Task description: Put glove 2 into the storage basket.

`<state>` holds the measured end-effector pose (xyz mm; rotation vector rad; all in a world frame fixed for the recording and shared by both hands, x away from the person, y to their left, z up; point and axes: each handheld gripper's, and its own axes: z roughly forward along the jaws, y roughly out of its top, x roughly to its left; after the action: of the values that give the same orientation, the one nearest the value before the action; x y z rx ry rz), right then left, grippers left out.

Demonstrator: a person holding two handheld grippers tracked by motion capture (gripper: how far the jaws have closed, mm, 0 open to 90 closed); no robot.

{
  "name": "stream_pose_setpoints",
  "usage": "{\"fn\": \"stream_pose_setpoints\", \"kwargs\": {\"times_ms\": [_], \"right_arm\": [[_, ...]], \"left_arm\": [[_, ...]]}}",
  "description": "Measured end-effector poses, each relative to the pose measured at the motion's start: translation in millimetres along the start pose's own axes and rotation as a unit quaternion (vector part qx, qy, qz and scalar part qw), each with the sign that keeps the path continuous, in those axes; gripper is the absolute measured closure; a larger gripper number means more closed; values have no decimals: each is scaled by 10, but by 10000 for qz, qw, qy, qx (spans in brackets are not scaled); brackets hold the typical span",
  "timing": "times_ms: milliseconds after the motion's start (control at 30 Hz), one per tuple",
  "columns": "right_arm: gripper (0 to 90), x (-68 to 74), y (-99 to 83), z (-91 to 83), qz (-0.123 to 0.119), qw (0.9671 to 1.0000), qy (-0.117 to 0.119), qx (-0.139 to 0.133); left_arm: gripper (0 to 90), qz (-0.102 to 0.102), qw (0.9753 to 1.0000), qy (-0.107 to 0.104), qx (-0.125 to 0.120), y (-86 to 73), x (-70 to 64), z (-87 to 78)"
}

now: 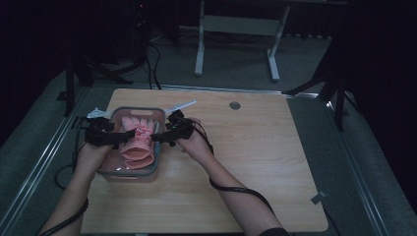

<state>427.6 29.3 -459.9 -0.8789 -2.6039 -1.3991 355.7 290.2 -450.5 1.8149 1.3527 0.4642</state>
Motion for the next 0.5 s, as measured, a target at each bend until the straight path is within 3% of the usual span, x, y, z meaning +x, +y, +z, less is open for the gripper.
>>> {"fn": "stream_pose_setpoints", "kwargs": {"times_ms": [133, 300, 500], "right_arm": [[155, -32, -53, -150, -50, 9999, 68, -134], [146, -59, -152, -301, -314, 9994, -99, -139], [146, -111, -290, -429, -358, 9992, -64, -186]], "left_arm": [[79, 118, 9997, -137, -147, -24, -136, -81], [79, 341, 9984, -368, -277, -50, -359, -147], [80, 713, 9940, -615, -556, -45, -699, -186]]}}
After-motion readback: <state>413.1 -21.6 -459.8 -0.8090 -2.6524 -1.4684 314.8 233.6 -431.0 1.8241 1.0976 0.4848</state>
